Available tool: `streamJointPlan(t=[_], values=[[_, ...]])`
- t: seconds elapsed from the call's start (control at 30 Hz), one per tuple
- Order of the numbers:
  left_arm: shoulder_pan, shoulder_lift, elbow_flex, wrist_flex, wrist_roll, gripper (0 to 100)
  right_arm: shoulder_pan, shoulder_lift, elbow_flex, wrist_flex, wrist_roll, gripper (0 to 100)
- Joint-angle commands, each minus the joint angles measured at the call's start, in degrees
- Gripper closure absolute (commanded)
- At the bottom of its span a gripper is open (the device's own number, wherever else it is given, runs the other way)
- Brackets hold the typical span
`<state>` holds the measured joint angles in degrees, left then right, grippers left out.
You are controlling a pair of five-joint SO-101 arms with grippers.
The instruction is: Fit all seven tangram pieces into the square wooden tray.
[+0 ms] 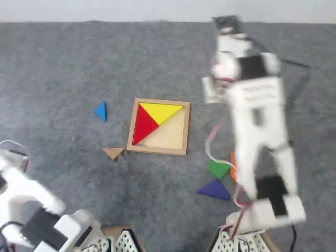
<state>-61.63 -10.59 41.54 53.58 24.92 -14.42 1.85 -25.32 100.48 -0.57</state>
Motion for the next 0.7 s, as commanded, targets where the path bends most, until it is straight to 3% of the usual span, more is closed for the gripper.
streamJointPlan(t=[0.0, 0.2, 0.37, 0.5, 0.67], values=[[3.3, -0.9, -1.3, 0.4, -3.1, 82, 11.6, -18.8, 0.1, 2.4, 21.4, 91.9], [14.0, -1.0, -1.5, 1.3, -10.5, 82, 23.1, -35.8, 25.3, 2.3, 37.4, 91.4], [32.2, -5.4, -2.9, 7.6, -23.1, 82, 35.9, -44.4, 48.8, -3.2, 52.5, 91.4], [49.7, -15.5, -1.5, 10.4, -33.1, 81, 44.4, -48.0, 61.6, -12.8, 52.6, 91.4], [76.0, -25.6, 4.3, 13.1, -48.3, 81, 48.7, -47.3, 71.9, -20.2, 41.4, 91.4]])
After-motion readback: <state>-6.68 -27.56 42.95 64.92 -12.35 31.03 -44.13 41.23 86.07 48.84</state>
